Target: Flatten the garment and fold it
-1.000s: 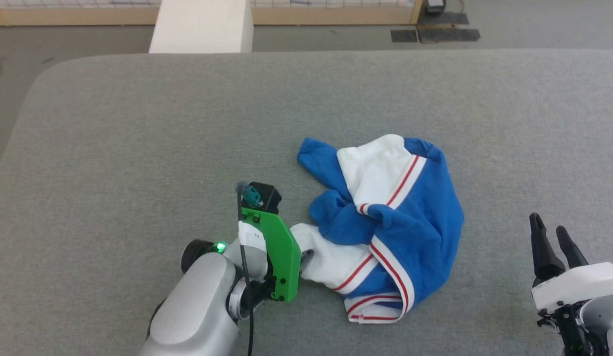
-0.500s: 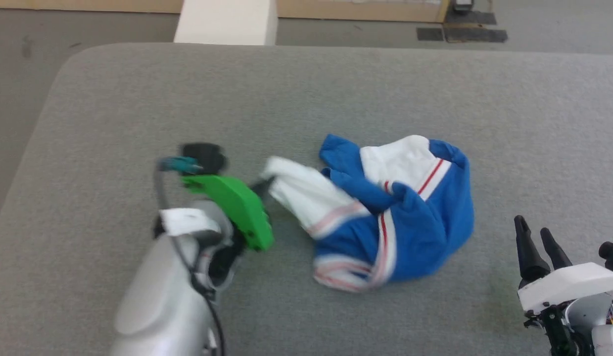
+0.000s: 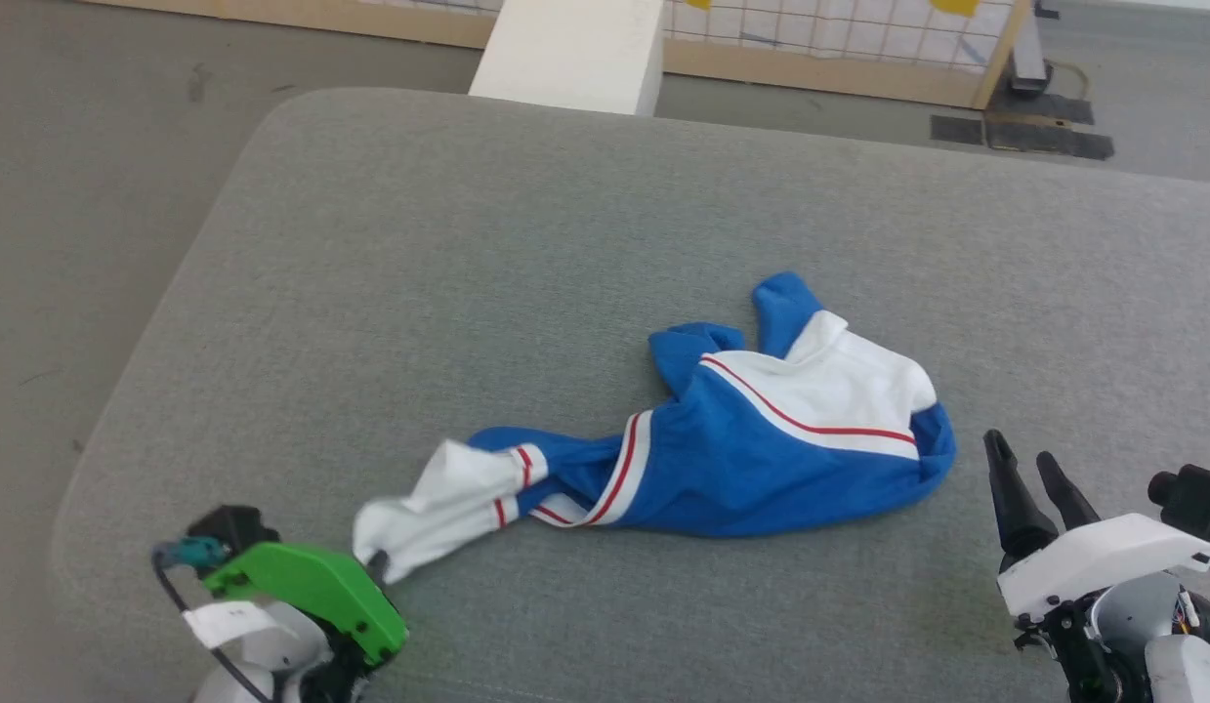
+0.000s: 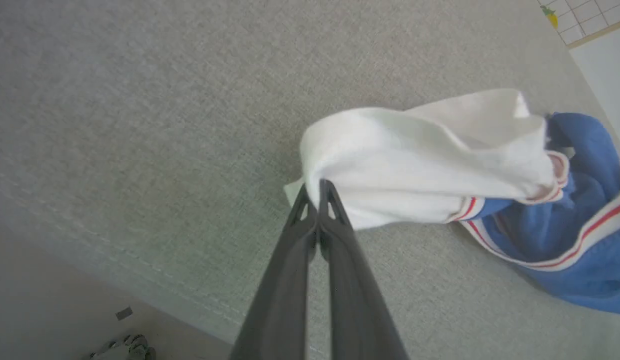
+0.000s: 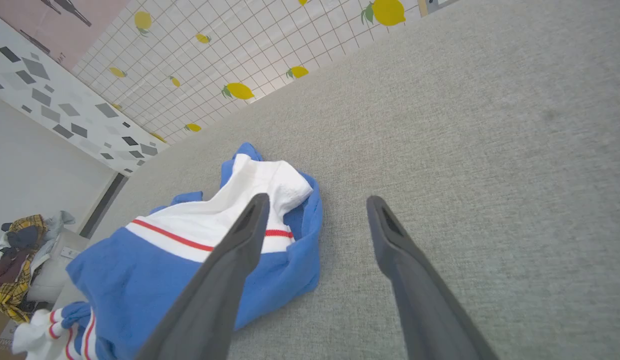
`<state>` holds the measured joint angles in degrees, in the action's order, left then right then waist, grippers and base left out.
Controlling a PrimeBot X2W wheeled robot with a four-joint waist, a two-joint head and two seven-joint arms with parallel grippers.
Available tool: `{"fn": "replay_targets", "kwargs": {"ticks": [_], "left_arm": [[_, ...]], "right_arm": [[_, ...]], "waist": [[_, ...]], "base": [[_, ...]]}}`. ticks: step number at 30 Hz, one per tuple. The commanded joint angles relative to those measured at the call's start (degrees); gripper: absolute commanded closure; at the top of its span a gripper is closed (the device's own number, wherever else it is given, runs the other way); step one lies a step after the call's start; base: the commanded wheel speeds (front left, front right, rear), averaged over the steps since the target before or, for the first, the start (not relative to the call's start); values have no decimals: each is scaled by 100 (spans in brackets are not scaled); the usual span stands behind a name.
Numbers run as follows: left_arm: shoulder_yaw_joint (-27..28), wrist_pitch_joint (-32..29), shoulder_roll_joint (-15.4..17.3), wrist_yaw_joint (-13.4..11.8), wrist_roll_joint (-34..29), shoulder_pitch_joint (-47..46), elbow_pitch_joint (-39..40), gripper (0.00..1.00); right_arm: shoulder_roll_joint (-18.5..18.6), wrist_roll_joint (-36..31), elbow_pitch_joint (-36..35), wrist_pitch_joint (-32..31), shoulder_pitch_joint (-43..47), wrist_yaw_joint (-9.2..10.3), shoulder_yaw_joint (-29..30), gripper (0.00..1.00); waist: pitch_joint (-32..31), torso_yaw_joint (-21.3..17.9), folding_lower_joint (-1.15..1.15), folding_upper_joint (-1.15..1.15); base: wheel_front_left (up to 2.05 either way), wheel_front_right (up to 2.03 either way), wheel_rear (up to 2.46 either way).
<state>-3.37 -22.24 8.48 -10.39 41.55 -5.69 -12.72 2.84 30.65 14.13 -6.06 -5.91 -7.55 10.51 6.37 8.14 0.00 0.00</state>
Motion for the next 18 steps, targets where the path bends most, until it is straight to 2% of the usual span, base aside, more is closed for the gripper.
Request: {"fn": "replay_targets", "kwargs": {"ticks": [1, 2, 3, 7, 12, 16, 18], "left_arm": [[-43, -52, -50, 59, 76, 26, -28, 100], [-24, 18, -81, 106, 117, 35, -42, 65], [-2, 116, -99, 153, 133, 29, -42, 0], [148, 874, -141, 373, 59, -67, 117, 0], [147, 2366, -13, 972, -443, -14, 338, 0], [5, 3368, -12, 1227, -908, 64, 301, 0], [-36, 3583, -76, 1322, -1040, 75, 312, 0]], "right_arm": [[4, -73, 18, -47, -71, 6, -11, 0], [4, -105, 15, -79, -85, 6, -25, 0], [4, -133, 12, -113, -107, 6, -50, 0], [4, -356, 17, -408, -348, 6, -226, 0], [4, -1007, 367, -1380, -1190, 6, -500, 0], [4, -1596, 809, -2140, -1994, 6, -657, 0], [4, -1866, 1083, -2470, -2341, 6, -659, 0]], "waist": [[-39, 150, 0, 0], [-47, 192, 0, 0], [-57, 213, 0, 0], [-79, 272, 0, 0], [-17, 233, 0, 0], [110, 323, 0, 0], [192, 407, 0, 0]], "base": [[0, 0, 0], [0, 0, 0], [0, 0, 0], [0, 0, 0], [0, 0, 0], [0, 0, 0], [0, 0, 0]]}}
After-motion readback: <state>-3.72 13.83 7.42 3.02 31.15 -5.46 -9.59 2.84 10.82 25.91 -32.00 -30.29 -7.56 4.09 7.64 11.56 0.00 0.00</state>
